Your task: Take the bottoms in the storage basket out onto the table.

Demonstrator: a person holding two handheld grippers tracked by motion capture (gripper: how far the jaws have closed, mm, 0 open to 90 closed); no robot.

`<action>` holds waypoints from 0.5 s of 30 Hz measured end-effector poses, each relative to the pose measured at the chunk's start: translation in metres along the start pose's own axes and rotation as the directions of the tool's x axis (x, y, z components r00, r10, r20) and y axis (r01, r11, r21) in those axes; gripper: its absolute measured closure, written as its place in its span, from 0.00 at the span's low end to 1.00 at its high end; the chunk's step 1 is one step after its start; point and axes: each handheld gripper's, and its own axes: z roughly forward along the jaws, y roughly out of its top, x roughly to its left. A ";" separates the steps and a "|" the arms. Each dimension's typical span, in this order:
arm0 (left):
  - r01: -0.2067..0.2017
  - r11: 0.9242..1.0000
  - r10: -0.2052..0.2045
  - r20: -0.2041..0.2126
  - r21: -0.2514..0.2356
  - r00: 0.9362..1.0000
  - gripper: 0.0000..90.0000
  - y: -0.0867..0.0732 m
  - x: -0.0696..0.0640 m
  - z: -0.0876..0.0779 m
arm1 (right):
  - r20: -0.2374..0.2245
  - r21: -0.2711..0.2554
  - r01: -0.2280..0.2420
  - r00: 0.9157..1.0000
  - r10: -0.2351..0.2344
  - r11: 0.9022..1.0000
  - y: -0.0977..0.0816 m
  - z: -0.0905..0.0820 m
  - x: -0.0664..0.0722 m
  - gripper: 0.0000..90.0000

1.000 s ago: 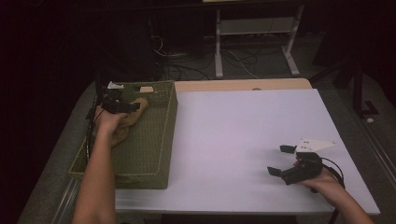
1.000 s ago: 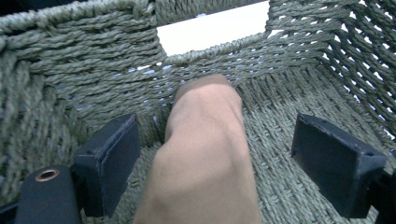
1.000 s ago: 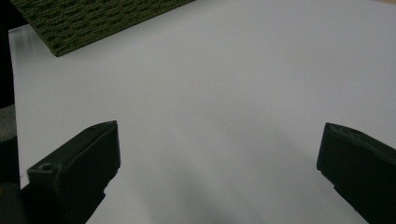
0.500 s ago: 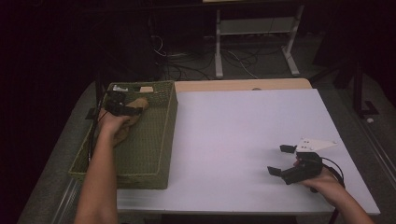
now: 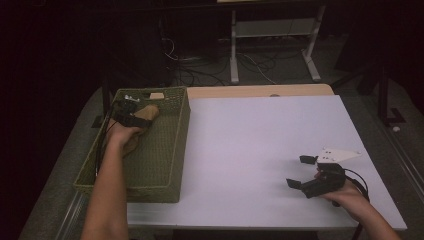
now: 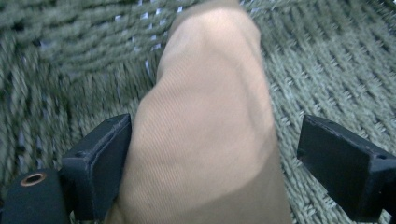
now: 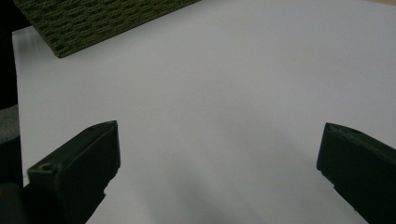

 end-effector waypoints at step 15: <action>0.039 0.996 -0.040 0.019 0.084 0.999 0.21 -0.009 0.005 0.004 | 0.000 -0.002 0.002 1.000 -0.002 1.000 0.000 -0.002 0.000 0.00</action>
